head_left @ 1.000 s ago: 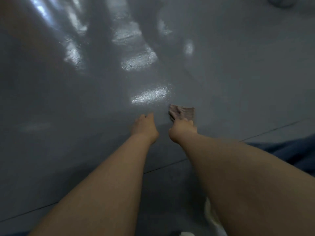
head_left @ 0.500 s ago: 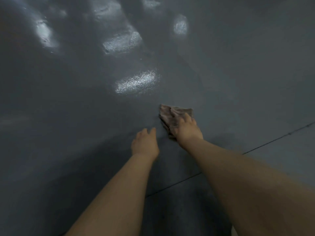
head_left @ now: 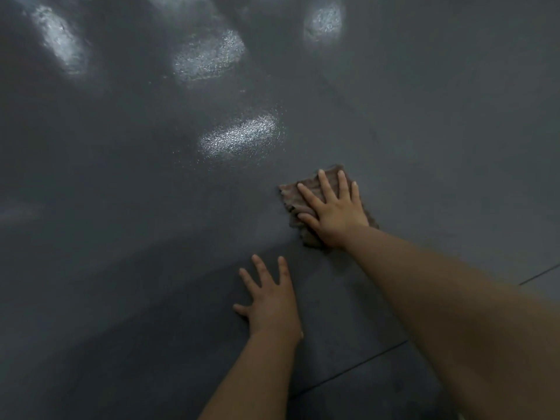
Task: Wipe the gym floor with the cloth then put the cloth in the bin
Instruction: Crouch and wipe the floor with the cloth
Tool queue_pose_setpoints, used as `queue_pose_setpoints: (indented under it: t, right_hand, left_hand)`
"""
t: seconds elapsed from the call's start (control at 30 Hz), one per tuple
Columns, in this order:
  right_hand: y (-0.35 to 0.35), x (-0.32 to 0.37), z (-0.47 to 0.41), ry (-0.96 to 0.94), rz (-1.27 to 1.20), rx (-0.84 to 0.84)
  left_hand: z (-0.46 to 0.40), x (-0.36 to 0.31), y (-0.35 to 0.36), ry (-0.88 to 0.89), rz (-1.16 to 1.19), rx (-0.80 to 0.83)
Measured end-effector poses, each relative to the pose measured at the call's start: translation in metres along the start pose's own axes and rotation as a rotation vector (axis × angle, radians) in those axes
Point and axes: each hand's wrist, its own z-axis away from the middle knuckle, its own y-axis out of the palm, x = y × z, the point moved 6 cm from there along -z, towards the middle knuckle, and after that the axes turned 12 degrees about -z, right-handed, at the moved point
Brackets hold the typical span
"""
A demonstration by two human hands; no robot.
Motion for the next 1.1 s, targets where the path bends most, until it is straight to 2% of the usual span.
queue_pose_setpoints:
  t: [0.07, 0.13, 0.3, 0.37, 0.43, 0.53, 0.63, 0.77, 0.9, 1.1]
  right_hand:
    - [-0.005, -0.007, -0.006, -0.005, -0.001, -0.024]
    - [-0.008, -0.023, -0.002, 0.07, -0.065, -0.077]
    - [0.006, -0.079, 0.057, 0.558, -0.301, -0.3]
    - [0.025, -0.068, 0.088, 0.655, -0.326, -0.372]
    - [0.044, -0.039, 0.108, 0.626, -0.34, -0.412]
    - [0.058, -0.008, 0.109, 0.526, -0.278, -0.338]
    - [0.04, -0.013, 0.085, 0.373, -0.199, -0.326]
    - [0.009, -0.044, 0.039, 0.2, -0.13, -0.171]
    - [-0.009, -0.071, 0.017, 0.173, -0.095, -0.137]
    - [-0.02, -0.075, -0.002, 0.247, -0.127, -0.153]
  left_hand:
    - [-0.002, 0.0, -0.003, 0.001, 0.007, 0.0]
    - [-0.001, 0.001, -0.003, 0.007, 0.017, 0.01]
    - [-0.002, 0.002, -0.004, 0.009, 0.047, 0.002]
    - [-0.002, 0.001, -0.003, 0.002, 0.053, 0.004]
    - [-0.003, 0.001, -0.002, 0.001, 0.044, -0.012]
    - [-0.004, 0.001, -0.002, 0.001, 0.04, -0.029]
    - [-0.004, 0.0, -0.003, -0.006, 0.045, -0.019]
    - [-0.005, 0.001, -0.003, 0.008, 0.053, -0.019]
    - [-0.004, 0.004, -0.002, 0.011, 0.04, -0.019]
    - [-0.004, -0.001, -0.005, 0.0, -0.029, -0.024]
